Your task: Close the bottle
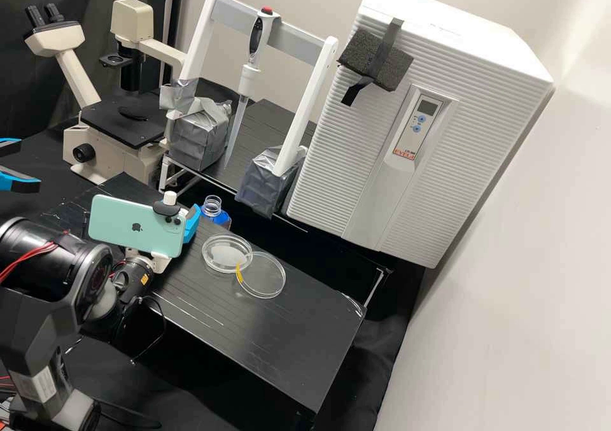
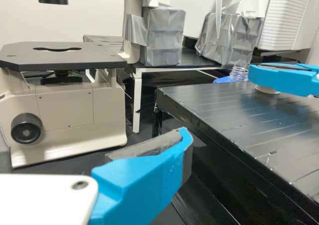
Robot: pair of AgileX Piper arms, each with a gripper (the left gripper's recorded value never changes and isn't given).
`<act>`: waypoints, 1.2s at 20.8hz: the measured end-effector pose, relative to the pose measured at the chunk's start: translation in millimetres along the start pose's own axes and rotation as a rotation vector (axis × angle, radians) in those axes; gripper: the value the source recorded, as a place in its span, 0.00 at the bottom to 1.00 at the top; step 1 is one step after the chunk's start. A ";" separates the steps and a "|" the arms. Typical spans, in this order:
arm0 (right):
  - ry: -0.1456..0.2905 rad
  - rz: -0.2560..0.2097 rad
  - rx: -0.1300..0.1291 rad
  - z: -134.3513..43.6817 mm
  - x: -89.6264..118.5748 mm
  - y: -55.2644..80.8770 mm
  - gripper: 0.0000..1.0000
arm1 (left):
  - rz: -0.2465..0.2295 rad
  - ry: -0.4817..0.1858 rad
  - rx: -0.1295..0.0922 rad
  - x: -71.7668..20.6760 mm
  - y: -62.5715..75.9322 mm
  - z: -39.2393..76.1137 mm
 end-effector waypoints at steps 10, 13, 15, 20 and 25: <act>0.053 0.102 0.001 -12.3 5.3 22.1 0.00 | 0.000 0.000 0.001 0.0 0.0 0.0; 0.051 0.121 0.008 -13.5 18.4 25.8 0.00 | 0.000 0.000 0.001 0.0 0.0 0.0; 0.044 0.126 0.012 -13.0 29.0 26.5 0.00 | 0.000 0.000 0.001 0.0 0.0 0.0; 0.008 0.086 0.013 -8.4 50.0 21.6 0.00 | 0.000 -0.003 0.014 0.4 -0.1 0.6; -0.012 0.078 0.000 -4.8 62.4 19.0 0.00 | 0.000 -0.004 0.030 0.6 -0.1 0.8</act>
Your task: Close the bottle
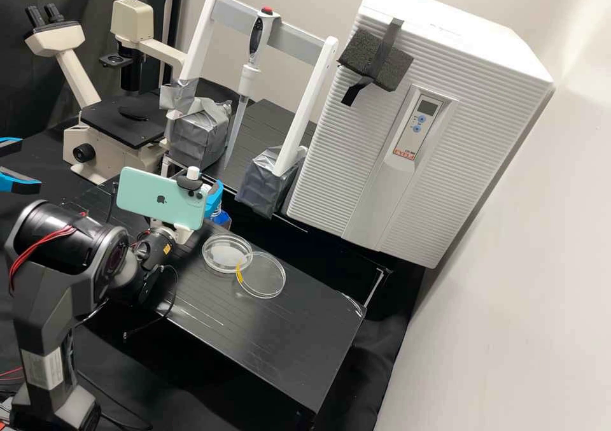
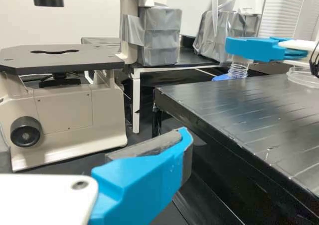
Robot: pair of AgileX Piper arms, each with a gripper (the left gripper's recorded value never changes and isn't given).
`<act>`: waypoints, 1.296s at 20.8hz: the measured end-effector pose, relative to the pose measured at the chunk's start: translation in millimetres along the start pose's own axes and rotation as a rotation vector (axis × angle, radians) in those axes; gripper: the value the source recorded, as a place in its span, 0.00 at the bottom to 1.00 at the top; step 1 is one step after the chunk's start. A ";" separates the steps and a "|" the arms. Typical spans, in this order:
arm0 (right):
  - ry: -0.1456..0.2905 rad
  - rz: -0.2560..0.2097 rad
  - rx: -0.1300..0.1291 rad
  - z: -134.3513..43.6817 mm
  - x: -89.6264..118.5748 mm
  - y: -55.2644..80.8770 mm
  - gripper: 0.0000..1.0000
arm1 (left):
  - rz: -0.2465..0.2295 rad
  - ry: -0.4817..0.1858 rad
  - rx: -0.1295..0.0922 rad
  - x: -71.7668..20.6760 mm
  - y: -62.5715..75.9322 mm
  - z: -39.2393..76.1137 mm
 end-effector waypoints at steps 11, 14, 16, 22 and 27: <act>-0.011 0.002 -0.032 1.8 5.2 1.7 0.00 | 0.004 0.004 -0.002 0.0 0.3 -0.4; -0.025 0.009 -0.035 5.9 6.1 3.7 0.00 | 0.004 0.004 -0.002 0.0 0.3 -0.4; -0.030 0.020 -0.036 7.3 7.4 6.6 0.00 | 0.004 0.004 -0.002 0.0 0.3 -0.4; -0.037 0.023 -0.037 9.3 7.5 7.3 0.00 | -0.002 0.001 -0.007 0.7 -0.7 -0.4; -0.037 0.020 -0.037 10.0 10.9 5.6 0.00 | -0.002 0.001 -0.005 0.7 -0.7 -0.4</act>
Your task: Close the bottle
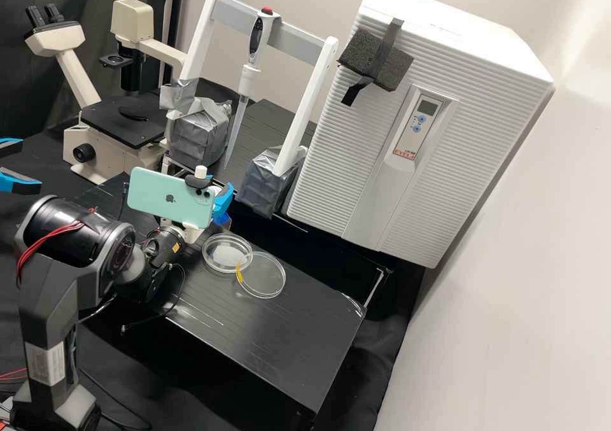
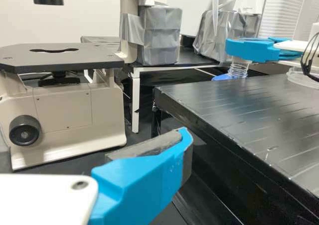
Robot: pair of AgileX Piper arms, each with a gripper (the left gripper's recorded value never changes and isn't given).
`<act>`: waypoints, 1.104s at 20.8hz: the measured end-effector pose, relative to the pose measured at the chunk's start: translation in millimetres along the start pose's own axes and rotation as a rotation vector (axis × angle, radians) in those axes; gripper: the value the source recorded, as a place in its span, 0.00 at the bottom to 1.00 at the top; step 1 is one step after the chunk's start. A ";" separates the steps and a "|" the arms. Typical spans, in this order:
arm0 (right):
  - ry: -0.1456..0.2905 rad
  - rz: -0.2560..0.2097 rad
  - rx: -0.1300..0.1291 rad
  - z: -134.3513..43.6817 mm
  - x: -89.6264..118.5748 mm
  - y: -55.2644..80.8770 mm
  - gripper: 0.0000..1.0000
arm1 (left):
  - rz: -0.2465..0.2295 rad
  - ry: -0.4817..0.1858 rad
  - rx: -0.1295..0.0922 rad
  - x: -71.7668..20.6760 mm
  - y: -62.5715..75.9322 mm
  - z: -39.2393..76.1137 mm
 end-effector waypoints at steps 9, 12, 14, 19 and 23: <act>-0.014 -0.001 0.011 0.2 1.9 -2.0 0.00 | 0.000 0.000 0.000 0.0 0.0 0.0; -0.018 -0.007 0.010 1.5 2.3 -3.7 0.00 | 0.000 0.000 0.000 0.0 0.0 0.0; -0.021 -0.010 0.010 2.3 2.6 -4.7 1.00 | 0.000 0.000 0.000 0.0 0.0 0.0; -0.021 -0.010 0.010 2.3 2.6 -4.7 1.00 | 0.000 0.000 0.000 0.0 0.0 0.0; -0.021 -0.010 0.010 2.3 2.6 -4.7 1.00 | 0.000 0.000 0.000 0.0 0.0 0.0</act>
